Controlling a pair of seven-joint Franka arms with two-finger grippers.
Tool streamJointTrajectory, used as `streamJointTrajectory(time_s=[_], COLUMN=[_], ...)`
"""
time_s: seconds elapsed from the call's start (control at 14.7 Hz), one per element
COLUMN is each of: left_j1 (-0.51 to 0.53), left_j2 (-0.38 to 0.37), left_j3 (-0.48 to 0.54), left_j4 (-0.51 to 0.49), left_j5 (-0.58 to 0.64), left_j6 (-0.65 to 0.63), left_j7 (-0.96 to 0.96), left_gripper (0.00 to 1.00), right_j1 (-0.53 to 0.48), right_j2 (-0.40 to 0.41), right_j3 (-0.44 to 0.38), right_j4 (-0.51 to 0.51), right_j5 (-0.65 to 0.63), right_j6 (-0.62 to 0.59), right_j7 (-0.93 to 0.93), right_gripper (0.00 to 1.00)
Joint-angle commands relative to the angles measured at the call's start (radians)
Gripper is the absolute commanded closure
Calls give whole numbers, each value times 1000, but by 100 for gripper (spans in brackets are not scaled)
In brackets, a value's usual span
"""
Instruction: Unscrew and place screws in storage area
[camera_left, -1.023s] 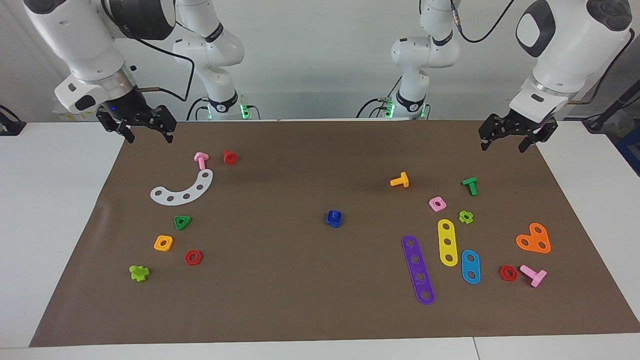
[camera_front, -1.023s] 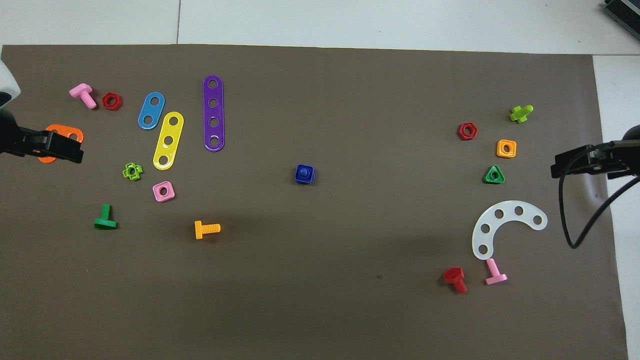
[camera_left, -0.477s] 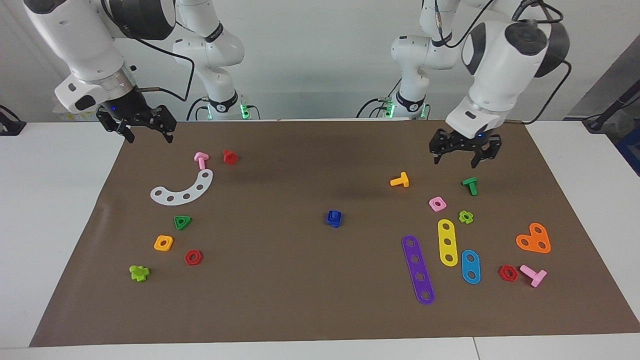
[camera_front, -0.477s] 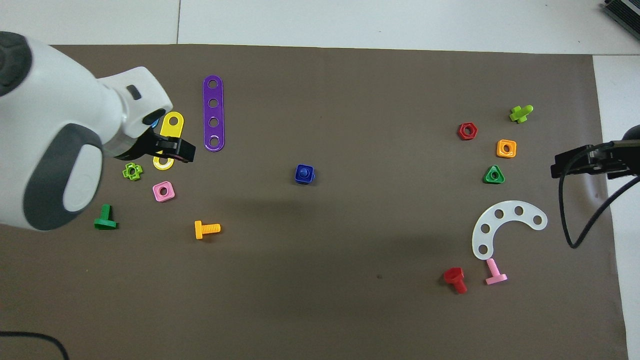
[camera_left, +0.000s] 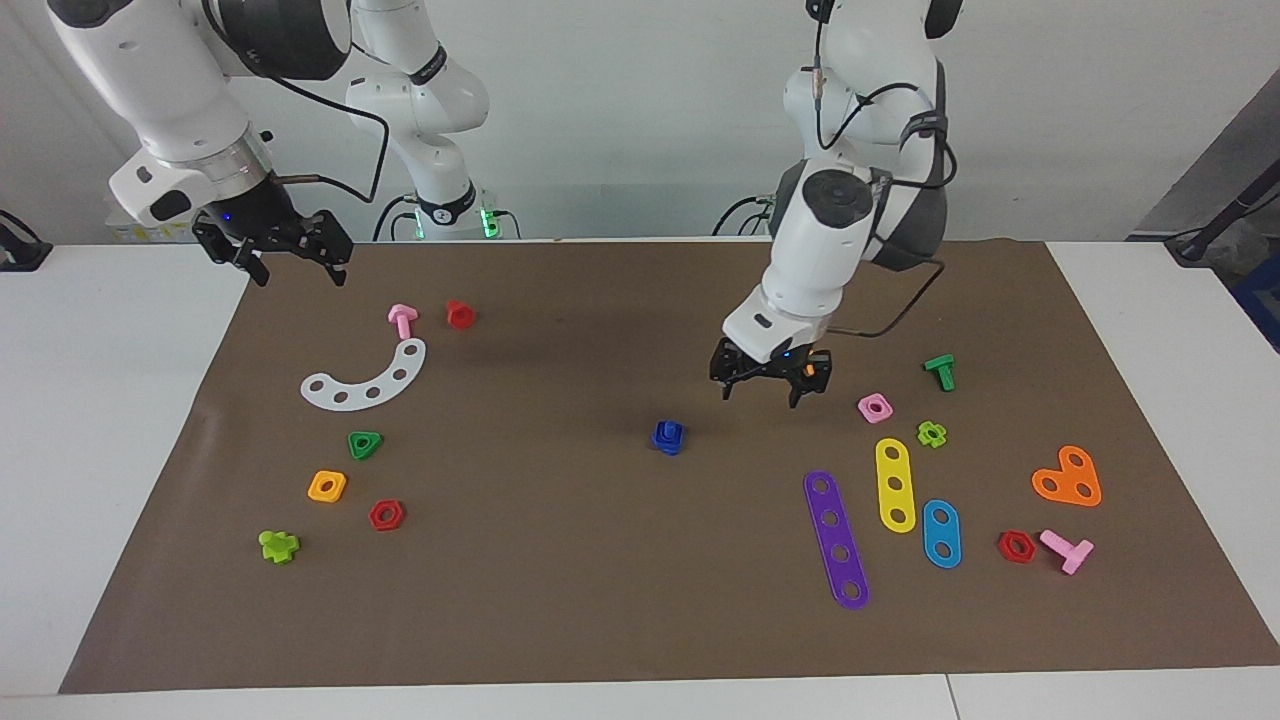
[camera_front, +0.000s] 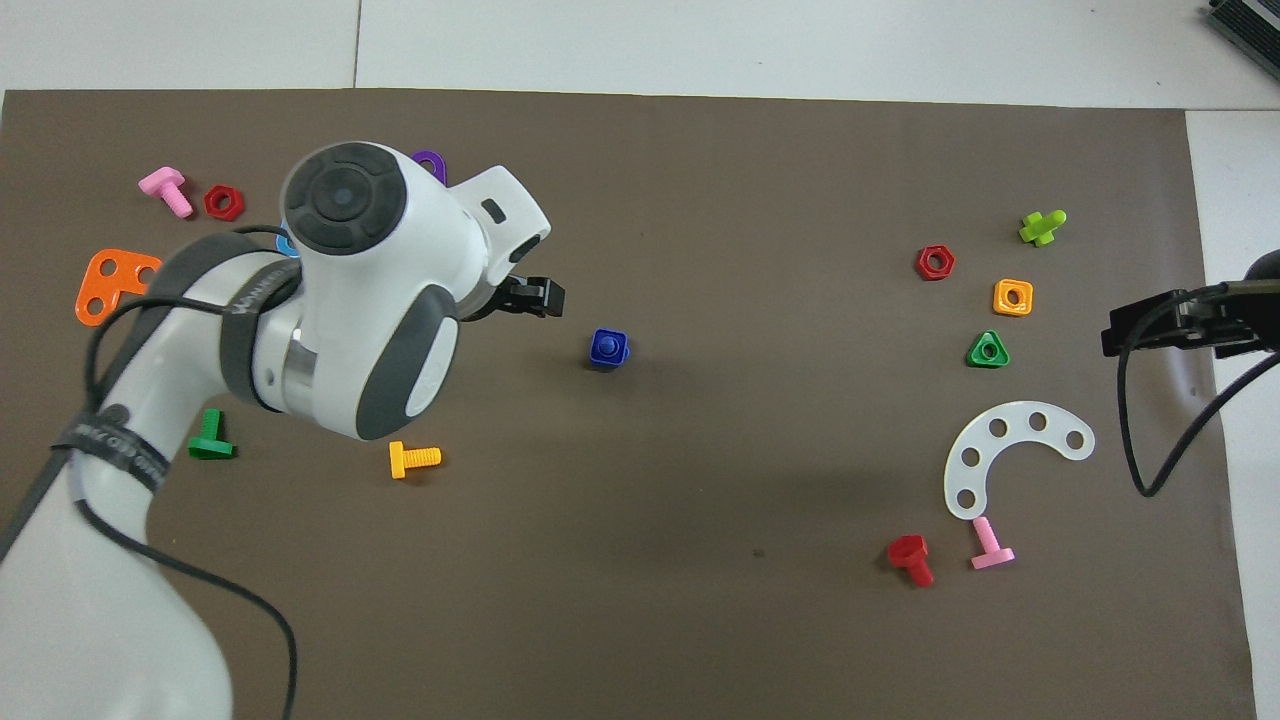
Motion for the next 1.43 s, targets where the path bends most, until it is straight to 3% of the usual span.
streamJointTrajectory(time_s=[0.0,0.75,1.36], left_j1=[-59,-150,-142], left_j2=[121,166,178], left_j3=[21,19,19], left_j4=[73,-8,-11], left_j5=[-17,-2,-2], left_j6=[81,181,180], left_j7=[-54,-44,15], left_gripper=[0,5,22], right_j1=[-7,-7,-9], right_j2=[-22,-22,-22], right_j3=[9,9,9], right_j4=[-22,-22,-22], right_j5=[0,0,0], right_j6=[5,5,5], right_j7=[6,6,6], right_gripper=[0,0,0])
